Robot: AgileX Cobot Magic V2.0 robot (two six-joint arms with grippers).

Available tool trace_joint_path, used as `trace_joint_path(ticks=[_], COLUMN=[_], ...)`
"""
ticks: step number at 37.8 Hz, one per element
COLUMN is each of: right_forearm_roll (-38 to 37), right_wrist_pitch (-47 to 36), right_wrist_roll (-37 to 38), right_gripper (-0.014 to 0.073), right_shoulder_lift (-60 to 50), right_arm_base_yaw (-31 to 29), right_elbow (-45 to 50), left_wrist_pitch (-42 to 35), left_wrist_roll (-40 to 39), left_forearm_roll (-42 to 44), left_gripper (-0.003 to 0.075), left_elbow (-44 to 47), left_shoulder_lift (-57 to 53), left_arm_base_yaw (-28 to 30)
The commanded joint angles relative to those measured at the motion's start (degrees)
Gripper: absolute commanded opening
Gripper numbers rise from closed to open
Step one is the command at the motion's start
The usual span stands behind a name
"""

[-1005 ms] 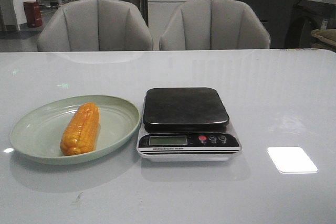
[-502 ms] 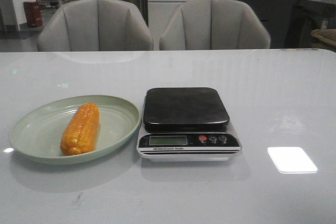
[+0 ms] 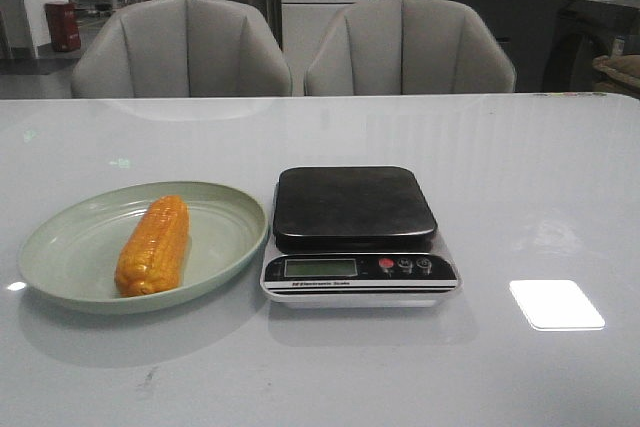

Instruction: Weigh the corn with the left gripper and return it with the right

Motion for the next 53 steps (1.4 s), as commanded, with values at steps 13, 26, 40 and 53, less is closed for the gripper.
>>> trace_joint_path(ticks=[13, 26, 40, 53], right_forearm_roll=[-0.67, -0.67, -0.67, -0.67], right_wrist_pitch=[-4.86, -4.86, -4.86, -4.86], right_wrist_roll=[-0.50, -0.50, -0.50, -0.50], right_gripper=[0.0185, 0.0185, 0.0185, 0.0185], right_shoulder_lift=[0.54, 0.54, 0.54, 0.54], right_arm_base_yaw=[-0.40, -0.40, -0.40, -0.40], right_elbow=[-1.44, -1.44, -1.44, -1.44], left_wrist_pitch=[-20.68, -41.32, -39.59, -39.59], left_wrist_roll=[-0.31, -5.41, -8.16, -8.16], left_forearm_roll=[4.60, 5.41, 5.41, 5.41], left_gripper=[0.0121, 0.0121, 0.0121, 0.0121], left_elbow=[9.63, 24.11, 24.26, 24.26], left_shoulder_lift=[-1.06, -1.06, -1.06, -1.06], left_arm_base_yaw=[6.36, 16.60, 20.36, 20.36])
